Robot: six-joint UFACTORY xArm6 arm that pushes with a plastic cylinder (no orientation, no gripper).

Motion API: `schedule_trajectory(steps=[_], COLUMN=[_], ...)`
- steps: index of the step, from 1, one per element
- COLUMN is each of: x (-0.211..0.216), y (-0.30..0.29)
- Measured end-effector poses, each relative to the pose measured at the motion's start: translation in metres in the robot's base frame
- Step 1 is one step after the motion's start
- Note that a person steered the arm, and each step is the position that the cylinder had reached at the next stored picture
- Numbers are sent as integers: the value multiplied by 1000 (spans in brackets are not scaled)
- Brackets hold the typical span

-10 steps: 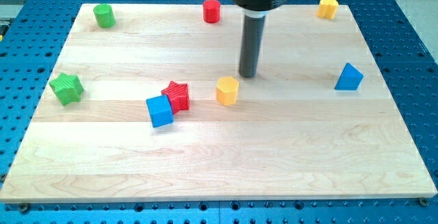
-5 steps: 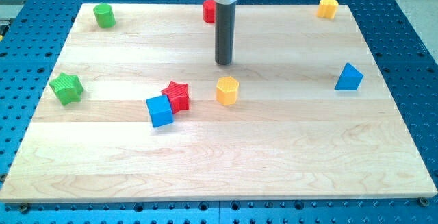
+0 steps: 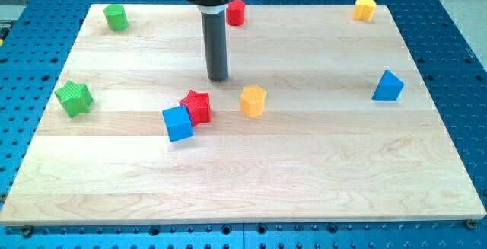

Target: Move the blue triangle slightly to the right

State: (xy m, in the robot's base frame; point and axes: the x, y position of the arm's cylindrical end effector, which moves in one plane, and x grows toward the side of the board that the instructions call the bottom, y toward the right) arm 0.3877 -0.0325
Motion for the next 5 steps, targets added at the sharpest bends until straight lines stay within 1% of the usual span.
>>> schedule_trajectory(steps=[1, 2, 5], x=[0, 0, 0], y=[5, -3, -45])
